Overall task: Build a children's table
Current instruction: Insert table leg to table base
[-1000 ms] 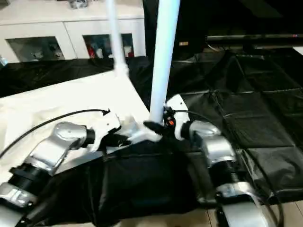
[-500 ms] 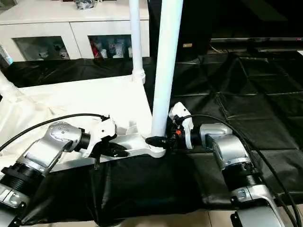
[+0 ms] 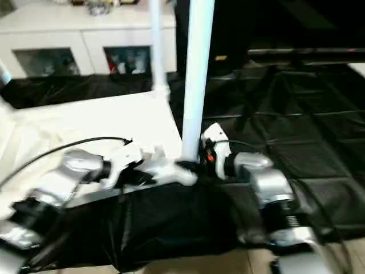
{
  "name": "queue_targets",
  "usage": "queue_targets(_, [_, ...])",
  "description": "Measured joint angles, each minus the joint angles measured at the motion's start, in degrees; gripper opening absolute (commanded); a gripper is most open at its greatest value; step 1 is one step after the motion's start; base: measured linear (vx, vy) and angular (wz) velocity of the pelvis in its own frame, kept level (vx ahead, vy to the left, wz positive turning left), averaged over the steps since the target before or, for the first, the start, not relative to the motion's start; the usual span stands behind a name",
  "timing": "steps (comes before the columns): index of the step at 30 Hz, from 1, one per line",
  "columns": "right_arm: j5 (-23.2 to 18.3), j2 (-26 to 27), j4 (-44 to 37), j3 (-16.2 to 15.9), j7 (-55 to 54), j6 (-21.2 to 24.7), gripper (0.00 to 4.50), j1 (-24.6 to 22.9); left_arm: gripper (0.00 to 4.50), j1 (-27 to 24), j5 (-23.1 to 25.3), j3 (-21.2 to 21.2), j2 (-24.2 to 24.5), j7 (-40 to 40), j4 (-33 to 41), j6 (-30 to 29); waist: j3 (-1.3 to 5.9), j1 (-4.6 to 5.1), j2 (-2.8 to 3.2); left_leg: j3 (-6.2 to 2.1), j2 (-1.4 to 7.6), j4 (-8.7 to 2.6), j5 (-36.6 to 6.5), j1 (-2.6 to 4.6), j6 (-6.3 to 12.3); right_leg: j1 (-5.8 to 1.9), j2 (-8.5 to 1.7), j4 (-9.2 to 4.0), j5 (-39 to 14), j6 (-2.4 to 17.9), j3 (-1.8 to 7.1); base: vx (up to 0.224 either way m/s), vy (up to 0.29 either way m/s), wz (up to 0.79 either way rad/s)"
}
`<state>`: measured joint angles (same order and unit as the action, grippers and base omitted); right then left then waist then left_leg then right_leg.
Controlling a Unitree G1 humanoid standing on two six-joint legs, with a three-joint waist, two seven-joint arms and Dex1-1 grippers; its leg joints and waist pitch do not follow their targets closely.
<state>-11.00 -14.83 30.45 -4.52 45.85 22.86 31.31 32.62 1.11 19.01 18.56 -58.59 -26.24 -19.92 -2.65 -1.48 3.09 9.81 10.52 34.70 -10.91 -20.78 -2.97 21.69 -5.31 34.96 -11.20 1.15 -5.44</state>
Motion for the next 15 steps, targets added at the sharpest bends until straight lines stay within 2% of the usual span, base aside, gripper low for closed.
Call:
queue_targets(3, [0.1,3.7,5.3,2.8,-9.6,-0.9,2.59,2.7,0.00,1.8,0.9,-0.8,-3.6,5.6,-2.1,-2.8,-0.01,1.24,-0.01,-0.04,-0.02,-0.01,0.0,-0.02,0.00,0.04,0.00,-0.16,0.0,0.0,-0.05,0.000,0.000,0.00])
queue_targets(6, [-0.4,7.7,12.1,6.3,-20.3,-3.5,2.59,6.4,0.00,3.3,1.5,-2.3,-8.7,13.5,-4.6,-5.9,0.00,2.03,0.02,-0.14,-0.07,-0.04,0.0,-0.02,0.01,-0.05,0.00,-0.49,0.0,0.0,-0.15,0.000,0.000,0.00])
queue_targets(10, [-0.5,9.7,16.9,8.0,-27.6,-5.5,2.59,9.1,0.00,4.5,2.6,-2.5,-12.1,18.8,-6.4,-7.1,0.05,2.74,0.09,-0.26,-0.10,-0.23,0.0,-0.02,0.03,-0.38,0.00,-1.30,0.0,0.0,-0.37,0.000,0.000,0.00])
queue_targets(15, [0.3,10.5,18.2,8.1,-30.0,-5.6,2.59,10.0,0.00,4.8,2.9,-2.5,-12.8,20.2,-7.4,-7.1,0.15,3.01,0.22,-0.33,-0.21,-0.25,0.0,0.14,0.06,-0.80,-0.06,-2.02,0.0,0.0,-0.48,0.000,0.000,0.00])
